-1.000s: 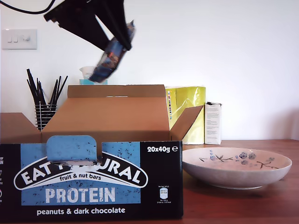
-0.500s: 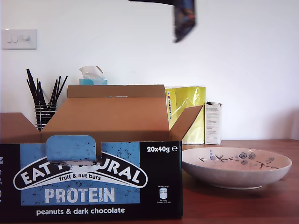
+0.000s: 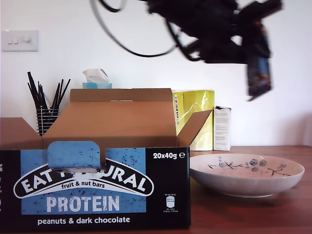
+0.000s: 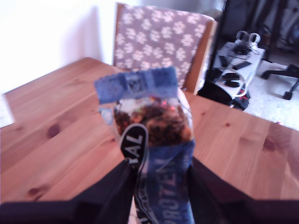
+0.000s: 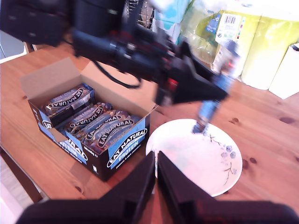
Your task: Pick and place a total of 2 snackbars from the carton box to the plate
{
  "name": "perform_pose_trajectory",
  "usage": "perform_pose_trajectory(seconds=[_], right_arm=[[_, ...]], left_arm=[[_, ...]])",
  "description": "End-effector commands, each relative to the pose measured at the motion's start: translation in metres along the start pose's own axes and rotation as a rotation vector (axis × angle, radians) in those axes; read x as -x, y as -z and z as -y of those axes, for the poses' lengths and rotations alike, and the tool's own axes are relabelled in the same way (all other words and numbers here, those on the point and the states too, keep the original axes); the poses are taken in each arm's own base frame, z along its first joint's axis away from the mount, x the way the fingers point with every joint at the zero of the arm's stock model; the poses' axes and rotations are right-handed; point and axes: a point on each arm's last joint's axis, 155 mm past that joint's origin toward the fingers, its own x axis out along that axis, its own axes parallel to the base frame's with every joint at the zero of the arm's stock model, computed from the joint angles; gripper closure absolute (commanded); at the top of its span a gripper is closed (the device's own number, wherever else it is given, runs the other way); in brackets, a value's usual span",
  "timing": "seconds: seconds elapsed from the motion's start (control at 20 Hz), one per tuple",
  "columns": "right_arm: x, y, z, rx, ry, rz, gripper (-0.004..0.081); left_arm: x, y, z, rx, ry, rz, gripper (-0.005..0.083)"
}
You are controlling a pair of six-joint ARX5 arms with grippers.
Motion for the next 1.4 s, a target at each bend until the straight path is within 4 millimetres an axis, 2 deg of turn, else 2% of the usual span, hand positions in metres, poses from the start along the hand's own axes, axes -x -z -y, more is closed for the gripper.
perform_pose_trajectory(seconds=[0.0, 0.15, 0.25, 0.45, 0.75, 1.0, 1.25, 1.35], right_arm=[[-0.001, -0.004, 0.000, -0.004, 0.000, 0.018, 0.0783], [-0.001, -0.008, 0.000, 0.007, -0.002, 0.037, 0.0783], [-0.001, -0.009, 0.000, 0.011, -0.002, 0.039, 0.0783], [-0.001, -0.014, 0.001, 0.015, 0.001, 0.061, 0.0783], [0.000, -0.021, 0.002, 0.020, 0.006, 0.088, 0.0783], [0.000, -0.021, 0.002, 0.020, 0.006, 0.089, 0.0783], [0.000, -0.022, 0.002, 0.020, 0.007, 0.090, 0.0783], [0.000, -0.023, 0.002, 0.021, 0.007, 0.094, 0.0783]], left_arm=[[-0.022, 0.022, -0.001, -0.001, 0.002, -0.091, 0.0634], [-0.053, 0.056, -0.006, 0.005, -0.010, -0.262, 0.0634], [-0.065, 0.078, -0.007, 0.016, -0.006, -0.360, 0.0634], [-0.068, 0.110, -0.010, 0.029, -0.015, -0.497, 0.0634], [-0.057, 0.129, -0.016, 0.035, -0.027, -0.585, 0.0621], [-0.051, 0.137, -0.016, 0.037, -0.031, -0.624, 0.0505], [-0.050, 0.139, -0.016, 0.039, -0.031, -0.633, 0.0478], [-0.048, 0.141, -0.016, 0.040, -0.031, -0.643, 0.0440]])
